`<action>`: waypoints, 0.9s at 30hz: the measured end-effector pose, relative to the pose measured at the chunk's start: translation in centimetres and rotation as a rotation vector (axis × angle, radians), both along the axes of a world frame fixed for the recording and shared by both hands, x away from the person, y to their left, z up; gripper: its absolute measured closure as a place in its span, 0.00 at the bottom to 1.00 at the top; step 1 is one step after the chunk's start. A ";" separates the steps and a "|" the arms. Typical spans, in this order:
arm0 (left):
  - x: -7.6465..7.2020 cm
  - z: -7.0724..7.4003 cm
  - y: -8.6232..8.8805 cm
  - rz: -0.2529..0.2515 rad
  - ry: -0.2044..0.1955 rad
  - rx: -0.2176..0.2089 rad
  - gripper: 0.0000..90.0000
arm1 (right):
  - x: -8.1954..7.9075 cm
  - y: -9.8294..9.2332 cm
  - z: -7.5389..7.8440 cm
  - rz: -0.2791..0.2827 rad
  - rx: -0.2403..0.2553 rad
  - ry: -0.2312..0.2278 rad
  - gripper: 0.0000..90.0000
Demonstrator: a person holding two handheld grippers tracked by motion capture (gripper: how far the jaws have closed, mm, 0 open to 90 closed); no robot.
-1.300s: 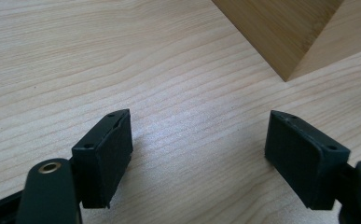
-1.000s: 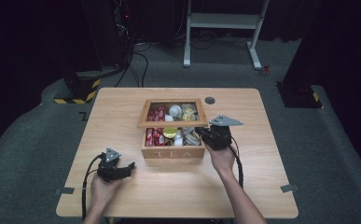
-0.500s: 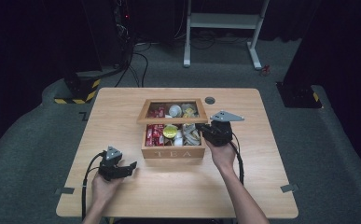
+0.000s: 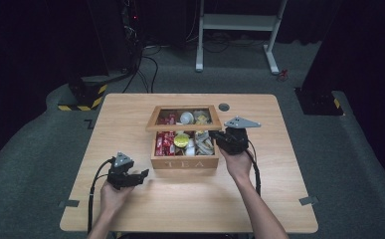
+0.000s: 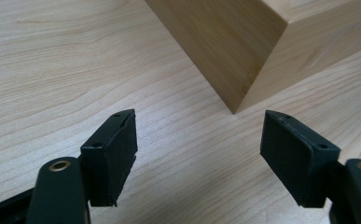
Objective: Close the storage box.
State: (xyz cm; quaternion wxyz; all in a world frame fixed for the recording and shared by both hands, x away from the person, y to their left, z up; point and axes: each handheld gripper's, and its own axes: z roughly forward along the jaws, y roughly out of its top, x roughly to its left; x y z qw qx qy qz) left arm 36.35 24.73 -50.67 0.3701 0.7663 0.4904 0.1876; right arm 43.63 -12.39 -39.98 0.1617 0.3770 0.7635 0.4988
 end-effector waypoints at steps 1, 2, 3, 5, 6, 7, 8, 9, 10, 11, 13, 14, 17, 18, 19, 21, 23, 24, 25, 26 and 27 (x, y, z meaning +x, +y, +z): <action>0.0 0.0 0.0 -0.001 -0.003 -0.004 0.31 | 0.0 0.0 0.0 -0.001 0.000 0.002 0.99; 0.0 0.1 0.0 -0.004 -0.003 -0.009 0.31 | 0.0 0.0 0.0 -0.001 -0.001 0.003 0.99; 0.0 0.1 0.0 -0.003 -0.006 -0.013 0.31 | 0.0 0.0 0.0 -0.001 0.000 0.003 0.99; 0.2 0.3 0.0 -0.010 -0.003 -0.007 0.31 | 0.1 -0.1 0.1 -0.001 0.003 0.002 0.99; 0.2 0.5 0.0 -0.011 -0.002 -0.011 0.31 | 0.1 -0.1 0.1 -0.001 0.002 0.002 0.99; 0.3 0.7 -0.1 -0.018 -0.012 -0.006 0.31 | 0.1 -0.1 0.1 -0.004 0.000 0.002 0.99; 0.3 0.9 -0.2 -0.019 -0.015 -0.015 0.32 | 0.1 -0.1 0.2 -0.005 0.001 0.003 0.99; 0.3 1.2 -0.3 -0.027 -0.026 -0.006 0.32 | 0.1 -0.1 0.2 -0.006 0.002 0.003 0.99; 0.3 1.4 -0.4 -0.027 -0.034 -0.018 0.32 | 0.2 0.0 0.3 -0.006 0.002 0.003 0.99; 0.4 1.6 -0.5 -0.031 -0.038 -0.026 0.33 | 0.2 -0.1 0.3 -0.005 0.002 0.003 0.99; 0.4 2.1 -0.7 -0.040 -0.052 -0.032 0.33 | 0.3 0.0 0.4 -0.004 0.000 0.005 0.99; 0.5 2.3 -0.8 -0.045 -0.057 -0.034 0.33 | 0.3 0.0 0.5 -0.006 -0.001 0.006 0.99; 0.7 2.8 -1.1 -0.063 -0.066 -0.039 0.35 | 0.4 0.0 0.7 -0.007 -0.004 0.004 0.99; 0.8 3.0 -1.2 -0.068 -0.066 -0.035 0.35 | 0.3 0.0 0.7 -0.009 -0.001 0.006 0.99; 0.9 3.1 -1.2 -0.073 -0.067 -0.032 0.35 | 0.3 0.0 0.7 -0.009 -0.001 0.006 0.99; 1.1 3.4 -1.4 -0.082 -0.070 -0.026 0.35 | 0.3 0.0 0.7 -0.010 0.000 0.006 0.99; 1.2 3.7 -1.5 -0.085 -0.073 -0.044 0.36 | 0.3 0.0 0.7 -0.011 0.000 0.006 0.99; 1.3 3.8 -1.6 -0.089 -0.078 -0.046 0.36 | 0.3 0.0 0.7 -0.012 0.000 0.005 0.99; 1.3 4.0 -1.7 -0.093 -0.083 -0.045 0.36 | 0.4 0.0 0.7 -0.011 -0.001 0.003 0.99; 1.4 4.1 -1.8 -0.095 -0.085 -0.049 0.36 | 0.4 0.0 0.7 -0.011 0.000 0.004 0.99; 1.4 4.3 -1.9 -0.098 -0.092 -0.050 0.36 | 0.4 0.0 0.8 -0.008 -0.002 0.001 0.99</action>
